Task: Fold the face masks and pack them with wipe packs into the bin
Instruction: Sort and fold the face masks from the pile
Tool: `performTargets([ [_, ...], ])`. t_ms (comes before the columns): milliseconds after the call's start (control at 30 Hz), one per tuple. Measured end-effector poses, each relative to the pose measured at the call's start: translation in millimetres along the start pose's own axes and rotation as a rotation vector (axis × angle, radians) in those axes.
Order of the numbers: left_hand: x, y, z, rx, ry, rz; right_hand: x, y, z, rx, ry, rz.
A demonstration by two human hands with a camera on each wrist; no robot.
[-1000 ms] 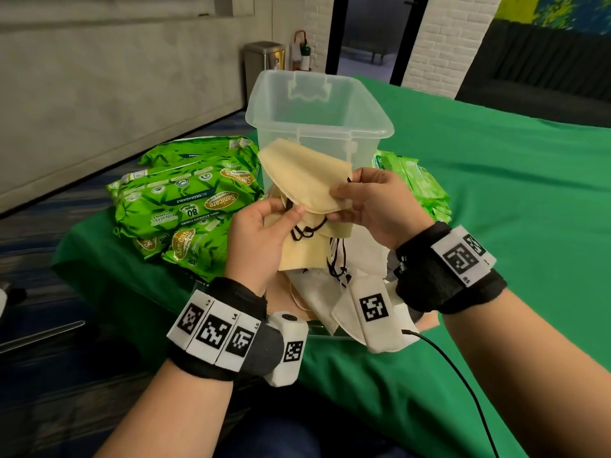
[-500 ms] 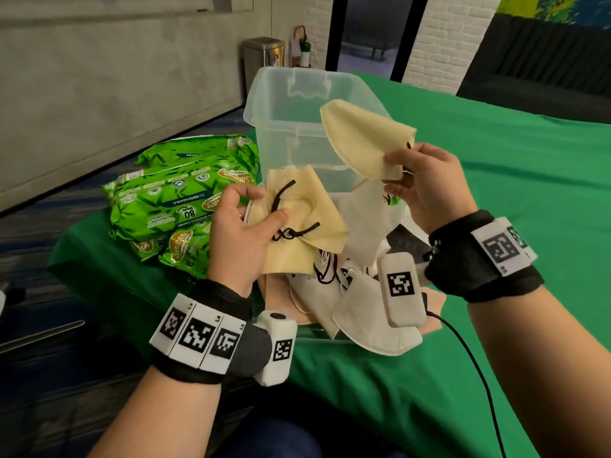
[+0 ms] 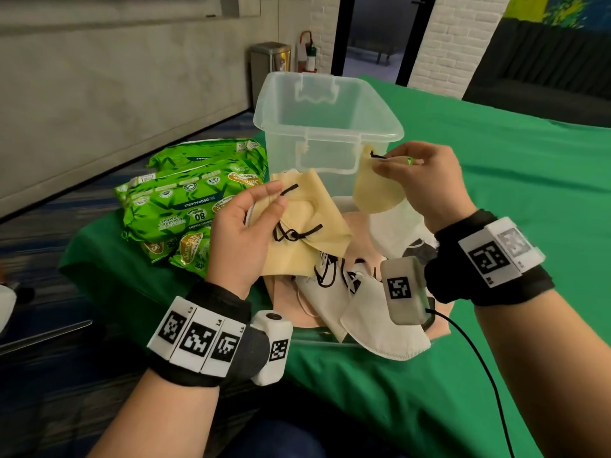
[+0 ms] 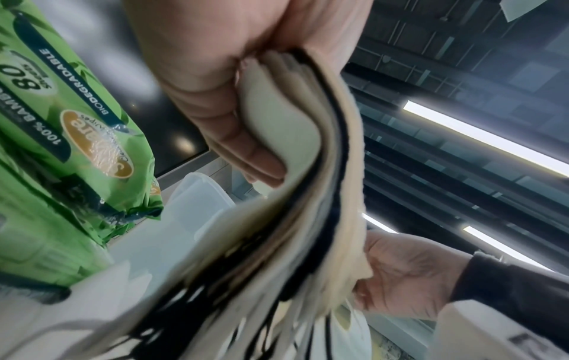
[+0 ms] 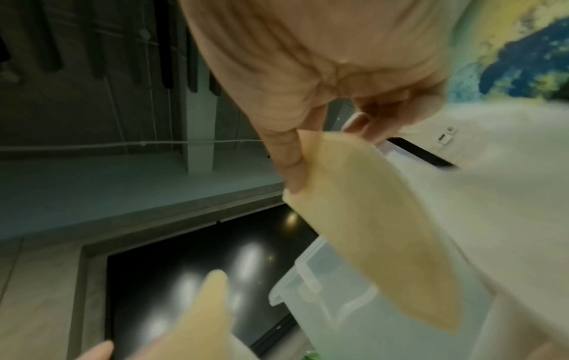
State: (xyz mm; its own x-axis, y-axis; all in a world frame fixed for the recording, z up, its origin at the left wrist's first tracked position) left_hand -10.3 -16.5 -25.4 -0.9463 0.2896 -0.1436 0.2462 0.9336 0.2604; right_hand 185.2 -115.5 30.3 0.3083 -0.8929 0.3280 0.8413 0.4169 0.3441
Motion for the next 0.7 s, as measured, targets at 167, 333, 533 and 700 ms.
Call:
performTargets([
  [167, -1.0, 1.4, 2.3, -0.009, -0.008, -0.024, 1.3, -5.1, 15.2, -0.060, 0.381, 0.085],
  [333, 1.9, 0.0, 7.8, -0.034, 0.102, -0.049, -4.5, -16.1, 25.7, -0.162, 0.727, 0.234],
  [533, 4.7, -0.3, 6.0, -0.148, 0.279, -0.041, -15.3, -20.3, 27.3, -0.168, 0.715, 0.246],
  [700, 1.5, -2.5, 3.6, -0.206, 0.338, 0.032, -10.2, -14.1, 23.0, -0.088, 0.488, 0.040],
])
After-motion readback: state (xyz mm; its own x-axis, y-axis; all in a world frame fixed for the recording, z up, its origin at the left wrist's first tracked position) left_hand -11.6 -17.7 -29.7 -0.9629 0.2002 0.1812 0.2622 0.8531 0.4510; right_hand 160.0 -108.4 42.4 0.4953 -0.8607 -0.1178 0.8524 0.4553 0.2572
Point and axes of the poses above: each hand's wrist, its own y-axis towards the middle knuckle, its own x-axis out of the back of the hand, z = x × y, the point moved 3 cm from there along y, towards the middle knuckle, and after that the axes turned 11 degrees about -z, right-handed, at the moved point
